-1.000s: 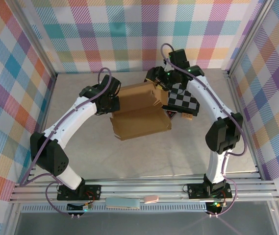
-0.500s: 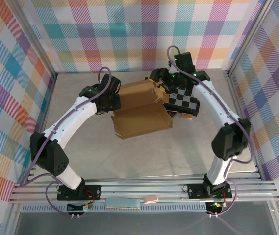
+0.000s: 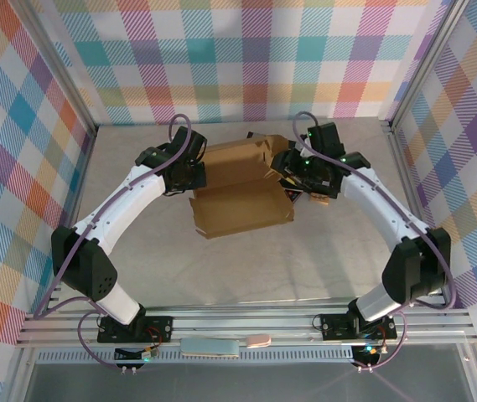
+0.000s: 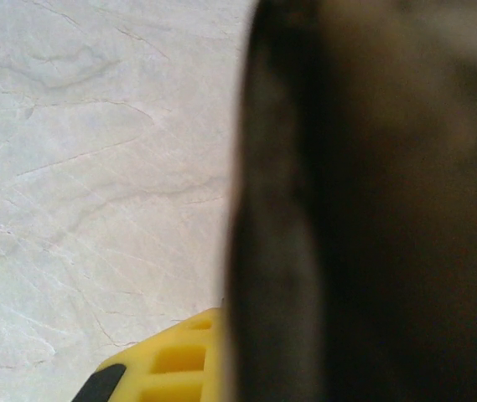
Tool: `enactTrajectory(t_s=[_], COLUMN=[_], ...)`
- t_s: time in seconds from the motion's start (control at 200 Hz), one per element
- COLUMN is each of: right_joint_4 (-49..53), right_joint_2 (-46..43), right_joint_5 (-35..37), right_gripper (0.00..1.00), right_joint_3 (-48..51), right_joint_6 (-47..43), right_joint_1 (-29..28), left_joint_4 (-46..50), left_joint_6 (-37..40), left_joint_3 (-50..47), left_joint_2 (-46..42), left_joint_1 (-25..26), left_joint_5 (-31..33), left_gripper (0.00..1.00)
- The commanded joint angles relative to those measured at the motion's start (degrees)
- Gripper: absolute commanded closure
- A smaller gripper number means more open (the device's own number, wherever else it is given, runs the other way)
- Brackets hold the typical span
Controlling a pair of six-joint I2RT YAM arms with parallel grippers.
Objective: Fold the paper box
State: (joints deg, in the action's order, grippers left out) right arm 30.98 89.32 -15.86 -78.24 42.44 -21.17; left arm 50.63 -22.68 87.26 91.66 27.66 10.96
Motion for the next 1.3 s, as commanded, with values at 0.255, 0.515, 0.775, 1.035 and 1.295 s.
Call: enactTrajectory(t_s=[0.255, 0.515, 0.775, 1.035, 1.295], right_joint_4=[1.07, -1.61, -3.03, -3.75, -3.62], right_joint_2=[6.4, 5.98, 7.82, 8.5, 8.3], right_joint_5=[2.72, 0.53, -2.25, -3.6, -5.15], right_gripper=[0.47, 0.51, 0.61, 0.63, 0.63], right_joint_3=[-4.47, -1.96, -5.74, -5.66, -5.79], right_joint_6=[-6.58, -5.69, -4.84, -3.81, -3.49], right_joint_1=[0.38, 0.38, -1.13, -3.29, -4.23], left_joint_4=[-0.8, -0.82, -0.89, -1.39, -1.86], left_joint_6=[1.12, 1.28, 1.15, 0.72, 0.12], left_joint_3=[2.3, 3.09, 3.36, 3.62, 3.49], left_joint_2=[-1.44, -0.91, -0.64, -0.48, -0.55], left_joint_1=[0.2, 0.2, 0.2, 0.2, 0.2], left_joint_5=[-0.76, -1.15, -1.63, -1.97, -2.27], left_gripper=[1.0, 1.0, 1.0, 1.0, 1.0])
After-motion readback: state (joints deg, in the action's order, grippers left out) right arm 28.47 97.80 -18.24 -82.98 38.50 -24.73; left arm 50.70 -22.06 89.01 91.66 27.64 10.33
